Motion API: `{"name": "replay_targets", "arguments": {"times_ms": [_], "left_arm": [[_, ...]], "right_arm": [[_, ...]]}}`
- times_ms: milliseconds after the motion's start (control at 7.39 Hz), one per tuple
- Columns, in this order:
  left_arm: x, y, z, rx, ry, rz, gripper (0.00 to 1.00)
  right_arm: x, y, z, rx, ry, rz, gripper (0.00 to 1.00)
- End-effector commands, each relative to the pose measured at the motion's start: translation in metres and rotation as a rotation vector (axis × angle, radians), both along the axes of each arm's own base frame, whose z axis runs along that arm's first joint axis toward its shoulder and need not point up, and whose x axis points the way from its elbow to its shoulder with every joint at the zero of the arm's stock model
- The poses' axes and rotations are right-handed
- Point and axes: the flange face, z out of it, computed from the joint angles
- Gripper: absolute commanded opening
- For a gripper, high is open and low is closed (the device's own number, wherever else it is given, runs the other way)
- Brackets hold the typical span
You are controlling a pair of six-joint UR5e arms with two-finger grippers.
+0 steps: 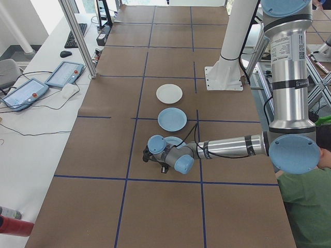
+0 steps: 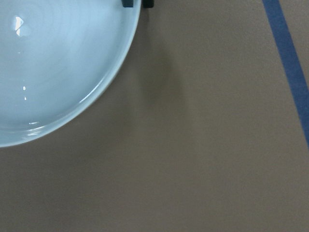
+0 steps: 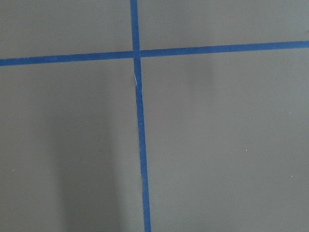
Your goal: Stack plate in center
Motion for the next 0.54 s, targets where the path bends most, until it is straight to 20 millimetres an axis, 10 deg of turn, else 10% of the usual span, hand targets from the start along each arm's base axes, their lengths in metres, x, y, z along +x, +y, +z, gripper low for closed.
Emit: {"name": "replay_targets", "arguments": {"times_ms": [0,406], "left_arm": [[0.0,0.011,0.001,-0.048,0.072,0.038,0.0],[-0.03,0.001,-0.025,-0.06,0.192,-0.004,0.0]], "right_arm": [[0.0,0.0,0.0,0.0,0.0,0.0,1.0],[0.0,0.0,0.0,0.0,0.0,0.0,1.0]]}}
